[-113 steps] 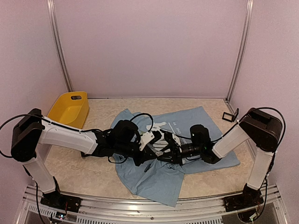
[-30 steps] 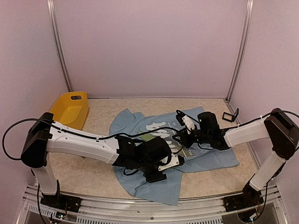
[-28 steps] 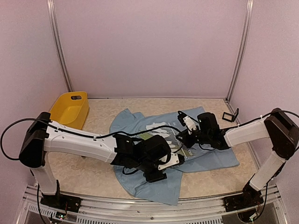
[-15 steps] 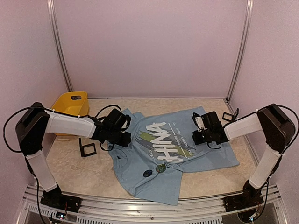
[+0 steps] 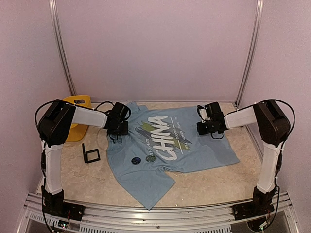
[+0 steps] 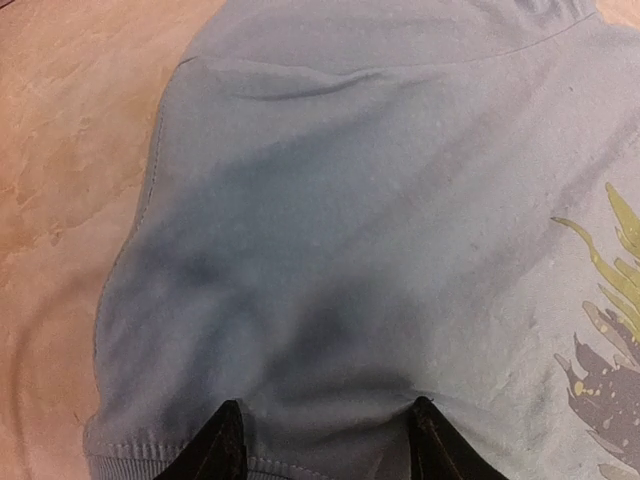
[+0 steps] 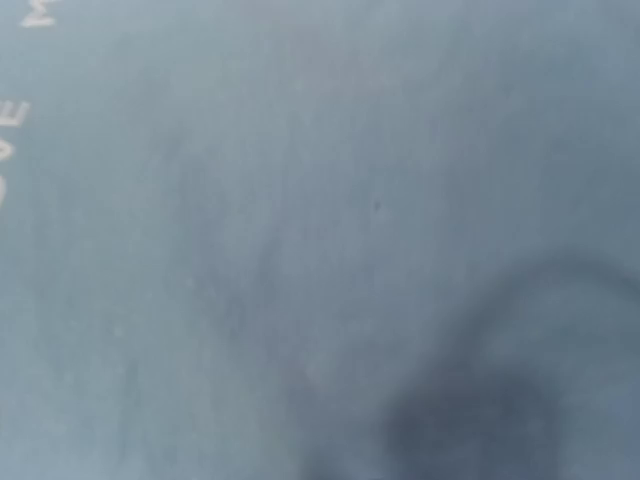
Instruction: Pin the brooch onto the clothing
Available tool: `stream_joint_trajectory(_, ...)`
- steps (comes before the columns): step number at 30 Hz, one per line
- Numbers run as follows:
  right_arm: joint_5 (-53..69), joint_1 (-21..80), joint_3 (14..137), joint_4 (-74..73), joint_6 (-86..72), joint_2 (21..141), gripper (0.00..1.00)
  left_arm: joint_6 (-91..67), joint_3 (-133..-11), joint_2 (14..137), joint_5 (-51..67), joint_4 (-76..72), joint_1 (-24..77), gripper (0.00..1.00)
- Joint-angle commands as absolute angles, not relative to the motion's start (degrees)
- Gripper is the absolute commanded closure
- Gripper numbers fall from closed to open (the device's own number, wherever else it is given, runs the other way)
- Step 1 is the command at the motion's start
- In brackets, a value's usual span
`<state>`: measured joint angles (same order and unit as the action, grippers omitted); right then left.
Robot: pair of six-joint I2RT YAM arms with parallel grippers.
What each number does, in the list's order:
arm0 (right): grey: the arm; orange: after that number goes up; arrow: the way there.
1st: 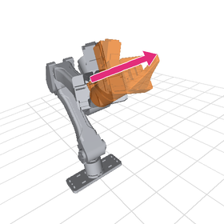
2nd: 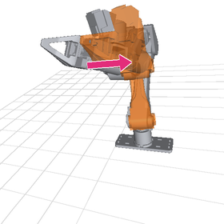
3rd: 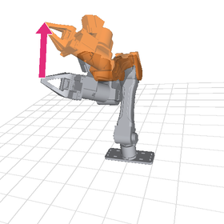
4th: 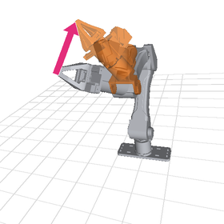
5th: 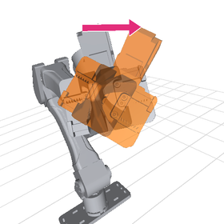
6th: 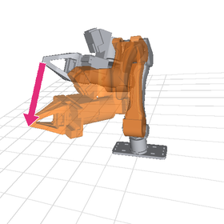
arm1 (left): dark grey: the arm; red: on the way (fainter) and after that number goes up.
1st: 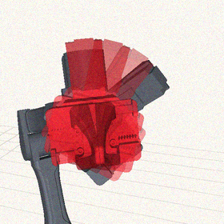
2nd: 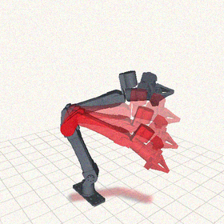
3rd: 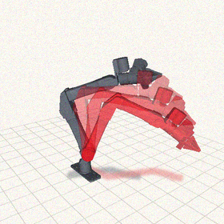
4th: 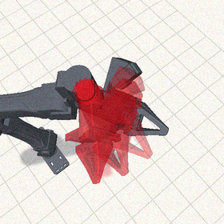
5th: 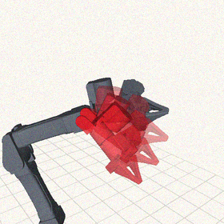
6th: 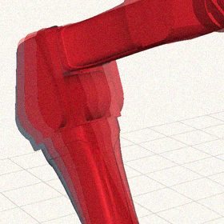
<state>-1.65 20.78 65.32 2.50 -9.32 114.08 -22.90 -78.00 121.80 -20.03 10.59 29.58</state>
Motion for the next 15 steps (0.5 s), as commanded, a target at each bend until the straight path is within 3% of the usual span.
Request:
stream_joint_trajectory(1, -0.72, 20.89, 70.48, -2.34, -4.39, 110.86, 0.81, -16.81, -79.40, 124.15, -22.13, 12.10, 29.17, 0.45)
stream_joint_trajectory(5, 1.80, 25.33, 66.99, -4.38, 0.13, 103.94, 0.82, -14.00, -78.15, 119.85, -22.97, 9.34, 29.91, 0.40)
stream_joint_trajectory(10, 19.19, 35.66, 58.17, -5.85, 3.68, 97.07, 0.86, -15.54, -73.34, 108.59, -23.54, 9.34, 34.05, 0.38)
stream_joint_trajectory(15, 20.43, 36.78, 53.39, -6.03, -7.57, 96.33, 0.99, -16.17, -64.54, 98.46, -19.51, 9.02, 46.72, 0.58)
